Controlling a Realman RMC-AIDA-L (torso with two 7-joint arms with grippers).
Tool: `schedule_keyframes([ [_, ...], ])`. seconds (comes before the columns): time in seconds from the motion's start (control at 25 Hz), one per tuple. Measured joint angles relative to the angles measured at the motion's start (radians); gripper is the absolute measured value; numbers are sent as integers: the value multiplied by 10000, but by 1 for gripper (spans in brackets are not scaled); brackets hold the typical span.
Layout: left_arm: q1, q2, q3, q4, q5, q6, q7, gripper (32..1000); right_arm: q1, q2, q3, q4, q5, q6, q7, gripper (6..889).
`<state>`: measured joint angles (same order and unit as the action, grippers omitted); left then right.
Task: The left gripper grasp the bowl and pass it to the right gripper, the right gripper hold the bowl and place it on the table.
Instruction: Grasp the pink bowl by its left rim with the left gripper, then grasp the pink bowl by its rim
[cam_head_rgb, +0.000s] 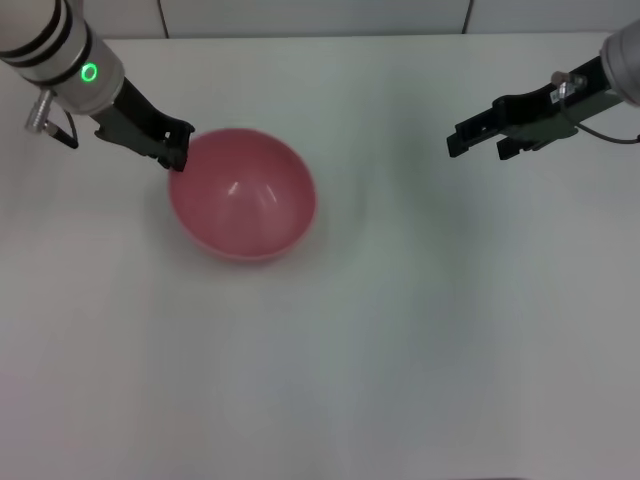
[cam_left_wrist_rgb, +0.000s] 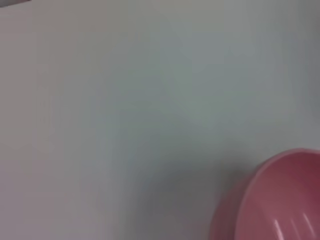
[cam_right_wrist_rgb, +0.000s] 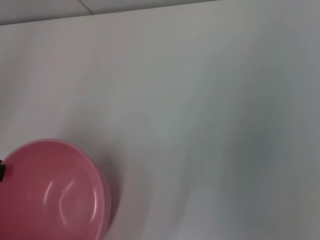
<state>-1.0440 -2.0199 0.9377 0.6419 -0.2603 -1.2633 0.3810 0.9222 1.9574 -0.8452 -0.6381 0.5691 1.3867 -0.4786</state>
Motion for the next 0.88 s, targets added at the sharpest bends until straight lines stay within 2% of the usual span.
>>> schedule_keyframes([
  [0.28, 54, 11, -48, 596, -206, -522, -34, 66, -50, -5, 1, 1, 0, -5, -16, 821],
  [0.44, 70, 13, -247, 663, -286, -803, -35, 66, -50, -15, 1, 1, 0, -14, -16, 821],
  [0.64, 55, 19, -716, 724, -312, -1133, 10, 66, -60, -16, 1, 1, 0, -19, -16, 820],
  [0.88, 43, 12, -760, 788, -325, -1247, -16, 66, -65, -16, 1, 1, 0, -30, -16, 819],
])
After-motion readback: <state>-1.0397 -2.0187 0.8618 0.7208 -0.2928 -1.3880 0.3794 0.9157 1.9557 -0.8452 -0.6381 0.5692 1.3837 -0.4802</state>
